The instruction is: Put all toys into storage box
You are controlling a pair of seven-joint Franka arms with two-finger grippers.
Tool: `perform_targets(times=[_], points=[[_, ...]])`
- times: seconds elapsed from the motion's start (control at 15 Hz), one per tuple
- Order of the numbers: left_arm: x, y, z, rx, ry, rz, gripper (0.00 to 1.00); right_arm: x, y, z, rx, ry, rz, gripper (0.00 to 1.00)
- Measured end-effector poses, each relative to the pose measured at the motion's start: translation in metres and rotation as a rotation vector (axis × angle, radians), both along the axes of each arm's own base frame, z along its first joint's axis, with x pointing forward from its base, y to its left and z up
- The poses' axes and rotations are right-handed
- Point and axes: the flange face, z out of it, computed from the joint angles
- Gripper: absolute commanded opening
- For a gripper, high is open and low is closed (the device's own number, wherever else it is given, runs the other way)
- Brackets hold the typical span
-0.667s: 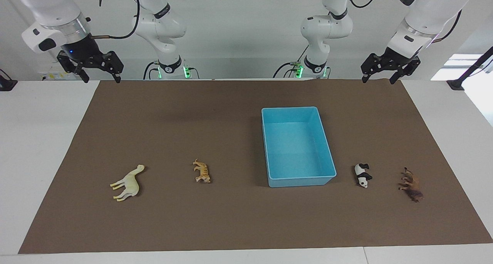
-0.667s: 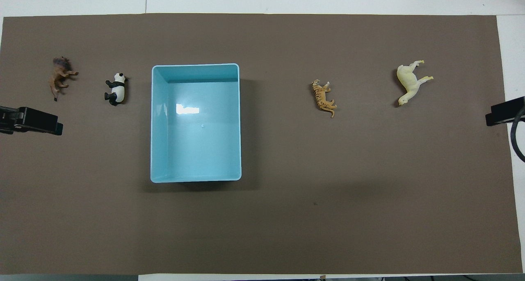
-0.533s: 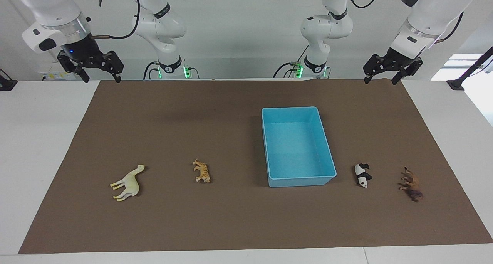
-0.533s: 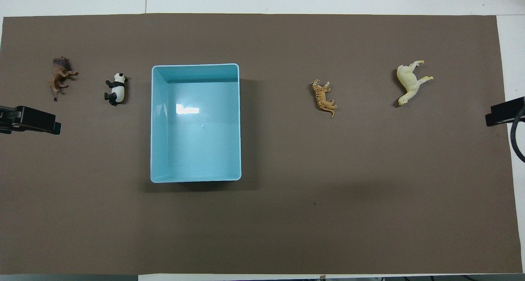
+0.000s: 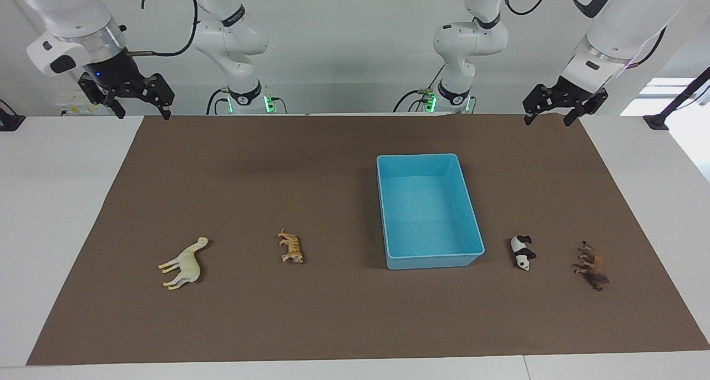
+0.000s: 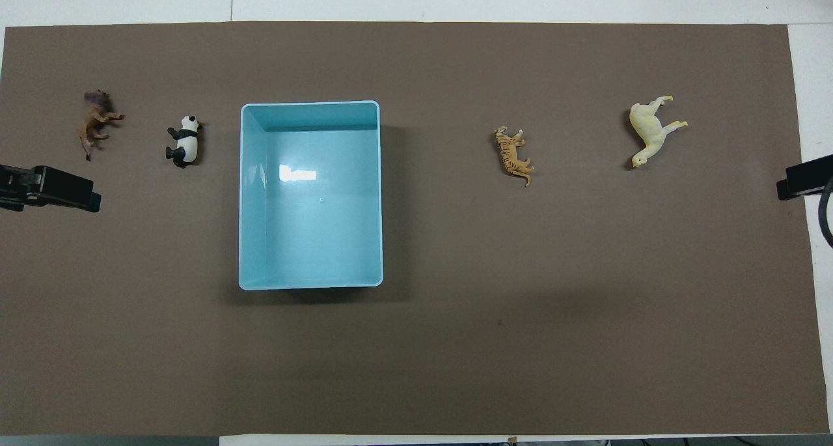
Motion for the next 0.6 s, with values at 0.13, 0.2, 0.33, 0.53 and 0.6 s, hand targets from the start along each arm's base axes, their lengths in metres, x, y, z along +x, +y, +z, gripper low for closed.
perform_targets(times=[0.13,0.2,0.33,0.53,0.6], points=[[-0.001,-0.001,0.001,0.002,-0.006,0.021,1.00,0.000,-0.003,0.000,0.000,0.000,-0.006,1.00],[0.001,0.000,0.001,0.002,-0.026,0.042,1.00,-0.001,-0.006,-0.001,0.000,0.003,-0.011,1.00],[0.010,0.000,-0.008,-0.001,-0.091,0.063,1.00,0.000,-0.007,-0.011,0.000,0.005,-0.012,1.00],[0.026,0.002,-0.041,-0.006,-0.167,0.072,1.00,0.009,-0.009,-0.048,-0.003,-0.035,-0.008,1.00],[0.034,0.005,-0.055,-0.007,-0.184,0.078,1.00,0.013,-0.010,-0.062,-0.004,-0.046,0.001,1.00]])
